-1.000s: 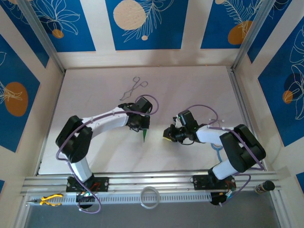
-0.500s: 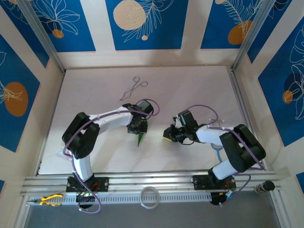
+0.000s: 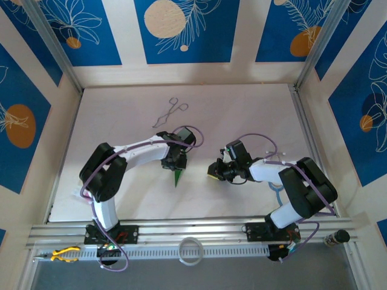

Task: Fold a paper plane with a square sheet of paper (pick it up from the middle)
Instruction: Move a paper plane to the center of the table.

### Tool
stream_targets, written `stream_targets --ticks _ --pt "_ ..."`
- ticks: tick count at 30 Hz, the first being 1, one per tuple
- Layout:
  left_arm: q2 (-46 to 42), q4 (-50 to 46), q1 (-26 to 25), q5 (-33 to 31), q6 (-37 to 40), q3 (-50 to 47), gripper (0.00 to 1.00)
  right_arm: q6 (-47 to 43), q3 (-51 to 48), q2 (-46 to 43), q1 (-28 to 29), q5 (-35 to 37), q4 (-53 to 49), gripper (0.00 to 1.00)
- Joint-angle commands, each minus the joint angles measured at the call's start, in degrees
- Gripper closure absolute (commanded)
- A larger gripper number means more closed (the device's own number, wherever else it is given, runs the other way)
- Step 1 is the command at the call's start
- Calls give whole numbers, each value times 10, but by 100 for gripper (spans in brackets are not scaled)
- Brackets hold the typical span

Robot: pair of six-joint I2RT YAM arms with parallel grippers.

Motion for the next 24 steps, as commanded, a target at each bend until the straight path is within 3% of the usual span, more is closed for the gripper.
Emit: stream_targets --ticks 1,12,24 --pt "-5 -23 -7 -26 7 11 75 1 12 12 4 -13 2 86" --pt "-3 -34 -13 -52 12 20 68 0 12 20 5 -17 6 86" --pt "-4 -45 -22 -61 8 21 68 0 14 26 6 -19 8 85"
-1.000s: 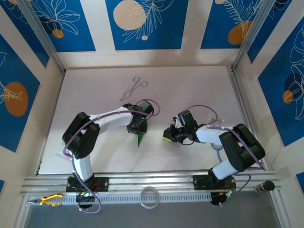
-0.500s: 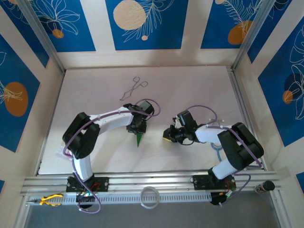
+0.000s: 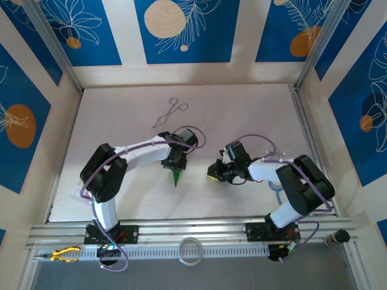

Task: Fold a paper plane with a square sheet of paper (pick it up from the middle)
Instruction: Move a paper plane to the center of the table.

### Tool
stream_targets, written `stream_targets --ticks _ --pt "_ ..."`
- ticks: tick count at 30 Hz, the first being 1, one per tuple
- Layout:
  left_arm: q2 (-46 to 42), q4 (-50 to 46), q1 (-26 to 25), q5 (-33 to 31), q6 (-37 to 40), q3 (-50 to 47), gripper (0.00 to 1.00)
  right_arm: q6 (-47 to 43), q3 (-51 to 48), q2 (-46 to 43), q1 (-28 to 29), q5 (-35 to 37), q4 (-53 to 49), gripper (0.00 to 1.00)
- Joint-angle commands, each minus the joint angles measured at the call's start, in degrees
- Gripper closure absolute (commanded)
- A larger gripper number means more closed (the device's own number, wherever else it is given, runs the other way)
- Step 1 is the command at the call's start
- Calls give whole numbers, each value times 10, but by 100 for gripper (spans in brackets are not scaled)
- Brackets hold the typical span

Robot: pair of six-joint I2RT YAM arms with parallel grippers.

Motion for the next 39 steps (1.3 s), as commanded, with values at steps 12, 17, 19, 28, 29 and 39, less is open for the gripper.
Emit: stream_targets --ticks 12,17,19,28,29,39 --pt "-6 -18 -12 -22 4 10 73 -1 16 10 6 -13 1 85" --pt "-8 -18 -15 -24 4 10 73 0 17 14 6 -14 1 86" --pt "-6 -17 -16 -23 4 11 73 0 18 14 6 -14 2 86" --pt "3 6 -17 1 7 8 76 -12 29 14 12 -26 0 85" --pt "4 9 -17 3 8 8 76 -15 35 15 15 -24 -4 85" --pt "9 45 -17 31 8 -2 81 -8 37 22 22 -21 1 85"
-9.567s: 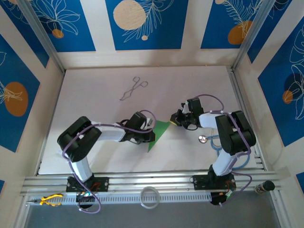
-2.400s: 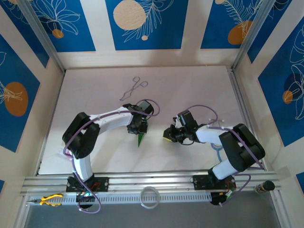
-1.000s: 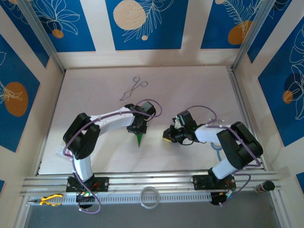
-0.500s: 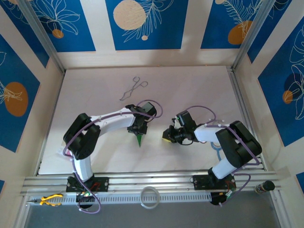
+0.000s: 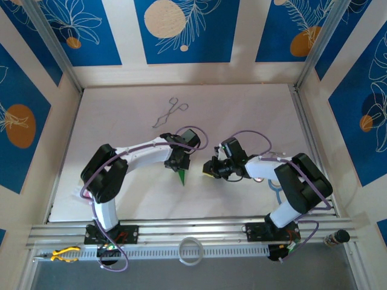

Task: Fold a paper plane with a square sheet of paper (pick it up from the middle)
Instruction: Move a paper plane to the center of the table.

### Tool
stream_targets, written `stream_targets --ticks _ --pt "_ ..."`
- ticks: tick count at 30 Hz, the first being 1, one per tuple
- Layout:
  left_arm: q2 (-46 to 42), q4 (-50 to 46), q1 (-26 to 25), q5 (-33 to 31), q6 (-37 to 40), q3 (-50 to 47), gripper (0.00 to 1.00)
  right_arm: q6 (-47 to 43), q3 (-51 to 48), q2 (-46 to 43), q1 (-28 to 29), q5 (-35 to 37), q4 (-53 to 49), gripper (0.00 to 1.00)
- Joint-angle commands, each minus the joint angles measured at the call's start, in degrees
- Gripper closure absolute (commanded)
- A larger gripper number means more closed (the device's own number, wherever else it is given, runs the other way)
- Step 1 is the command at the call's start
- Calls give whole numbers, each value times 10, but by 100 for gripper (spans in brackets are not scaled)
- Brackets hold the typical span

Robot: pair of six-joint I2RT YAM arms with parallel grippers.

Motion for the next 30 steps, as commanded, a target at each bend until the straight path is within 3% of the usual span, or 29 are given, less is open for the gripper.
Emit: stream_targets --ticks 1,8,22,30 --pt "9 14 -5 20 7 -2 82 -4 0 9 4 -12 -2 85" --pt "15 31 -5 32 6 -4 88 -4 -2 4 5 -14 3 85" --pt "26 49 -5 50 2 -3 87 -3 -1 8 6 -15 6 84" --pt "18 58 -5 64 -1 -5 95 9 -7 2 5 -21 27 83"
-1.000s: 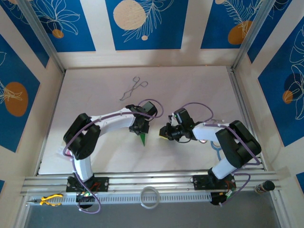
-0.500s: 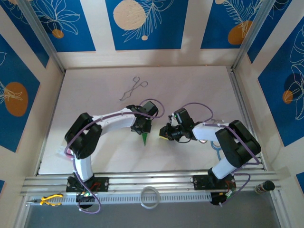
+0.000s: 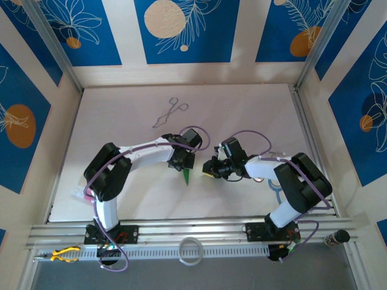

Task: Fold a paper plane with a square sheet of paper (pick it up from the middle)
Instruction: Move a paper plane to the center of the table.

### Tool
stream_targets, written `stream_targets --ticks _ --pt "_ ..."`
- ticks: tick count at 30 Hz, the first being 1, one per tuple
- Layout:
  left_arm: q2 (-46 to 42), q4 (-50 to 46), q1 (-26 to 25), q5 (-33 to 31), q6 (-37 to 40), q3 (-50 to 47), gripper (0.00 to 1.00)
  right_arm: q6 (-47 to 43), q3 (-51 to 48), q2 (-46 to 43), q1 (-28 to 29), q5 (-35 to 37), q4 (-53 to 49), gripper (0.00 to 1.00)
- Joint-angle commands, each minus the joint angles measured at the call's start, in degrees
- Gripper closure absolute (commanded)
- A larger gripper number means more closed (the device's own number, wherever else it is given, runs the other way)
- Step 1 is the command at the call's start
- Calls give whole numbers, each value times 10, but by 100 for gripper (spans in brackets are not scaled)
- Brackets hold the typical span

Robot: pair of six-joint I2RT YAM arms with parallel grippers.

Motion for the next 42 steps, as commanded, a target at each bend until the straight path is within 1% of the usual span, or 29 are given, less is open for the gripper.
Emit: stream_targets --ticks 1,3,8,14,20,27,32,36,39,42 --pt "-2 3 -5 16 1 -6 96 12 -8 -1 4 -19 24 82" --pt "-7 4 -5 16 0 -7 100 19 -8 -4 4 -25 35 80" --pt "-20 10 -5 20 6 -14 100 34 3 -9 3 -27 48 68" --pt "-42 26 -5 27 5 -28 100 47 28 12 2 -42 65 66" --pt "-64 46 -5 29 3 -46 100 68 27 26 -3 -51 97 65" --pt "-62 53 -4 42 4 -52 100 66 36 32 -7 -60 98 64" --pt "-59 58 -4 51 4 -51 100 56 61 61 -9 -50 76 64" --pt "-56 60 -4 54 5 -50 100 57 74 85 -14 -54 83 67" --pt "-54 59 -4 55 6 -49 100 54 80 96 -16 -58 82 74" --pt "-48 57 -4 58 5 -47 99 54 75 101 -18 -57 85 83"
